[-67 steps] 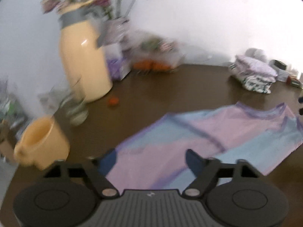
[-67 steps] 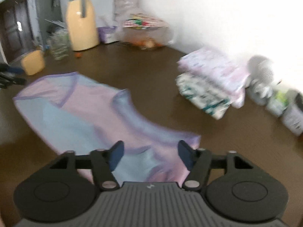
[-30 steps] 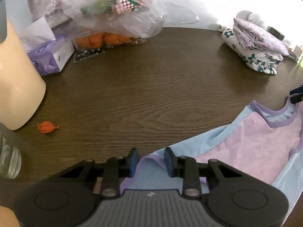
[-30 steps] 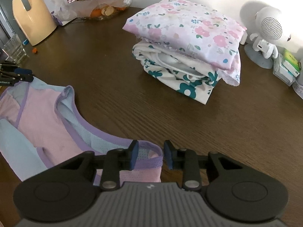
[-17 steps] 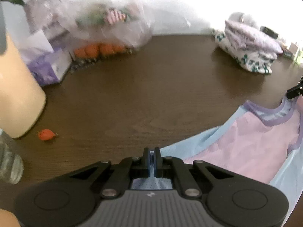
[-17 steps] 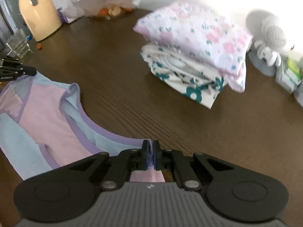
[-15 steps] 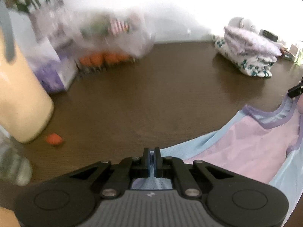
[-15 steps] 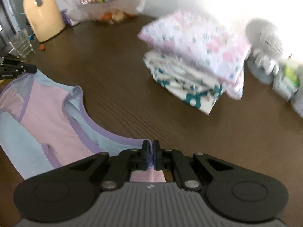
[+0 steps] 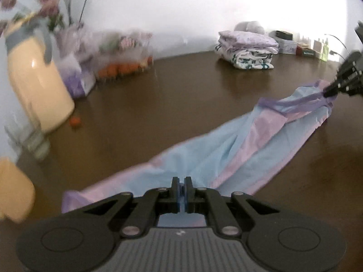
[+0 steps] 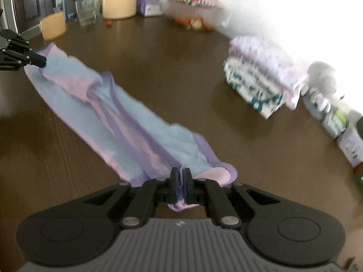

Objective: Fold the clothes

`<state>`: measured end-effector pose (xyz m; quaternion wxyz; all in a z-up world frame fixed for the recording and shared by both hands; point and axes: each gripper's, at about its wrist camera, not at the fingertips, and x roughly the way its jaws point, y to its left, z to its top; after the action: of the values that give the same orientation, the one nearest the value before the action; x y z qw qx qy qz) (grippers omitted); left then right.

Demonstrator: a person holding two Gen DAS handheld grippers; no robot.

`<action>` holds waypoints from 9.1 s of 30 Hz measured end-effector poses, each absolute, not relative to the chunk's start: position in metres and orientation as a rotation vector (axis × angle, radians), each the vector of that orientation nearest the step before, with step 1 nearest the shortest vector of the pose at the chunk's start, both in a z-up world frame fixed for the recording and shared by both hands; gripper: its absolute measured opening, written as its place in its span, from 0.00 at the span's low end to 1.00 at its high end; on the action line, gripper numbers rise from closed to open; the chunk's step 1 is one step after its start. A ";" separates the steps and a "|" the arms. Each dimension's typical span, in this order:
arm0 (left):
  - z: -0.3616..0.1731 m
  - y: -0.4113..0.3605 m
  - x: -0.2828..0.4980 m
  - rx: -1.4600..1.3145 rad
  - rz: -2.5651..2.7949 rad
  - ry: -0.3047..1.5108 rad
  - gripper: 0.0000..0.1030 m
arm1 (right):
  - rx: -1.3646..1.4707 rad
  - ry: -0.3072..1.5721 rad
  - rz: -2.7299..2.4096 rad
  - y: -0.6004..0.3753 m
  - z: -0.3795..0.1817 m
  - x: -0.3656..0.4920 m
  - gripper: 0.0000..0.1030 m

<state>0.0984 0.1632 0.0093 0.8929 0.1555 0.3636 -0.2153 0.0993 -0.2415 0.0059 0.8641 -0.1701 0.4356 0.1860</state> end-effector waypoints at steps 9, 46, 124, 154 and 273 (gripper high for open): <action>0.016 0.172 0.092 0.240 -0.416 0.737 0.19 | -0.215 0.863 0.410 -0.245 0.022 0.092 0.31; 0.005 0.244 0.129 -0.022 -0.200 0.825 0.42 | -0.190 0.954 0.796 -0.119 0.002 0.117 0.38; -0.009 0.166 0.122 0.123 -0.440 0.808 0.28 | -0.253 0.855 0.673 -0.114 -0.015 0.135 0.31; -0.013 0.109 0.122 0.185 -0.458 0.767 0.30 | 0.047 0.809 0.351 -0.259 -0.028 0.116 0.37; 0.011 0.012 0.122 0.240 -0.719 0.667 0.13 | 0.374 0.829 0.389 -0.257 -0.027 0.119 0.53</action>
<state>0.1223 0.0120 0.0106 0.8752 0.1150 0.3197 -0.3444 0.1188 -0.2567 -0.0271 0.8802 0.1794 0.3977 0.1866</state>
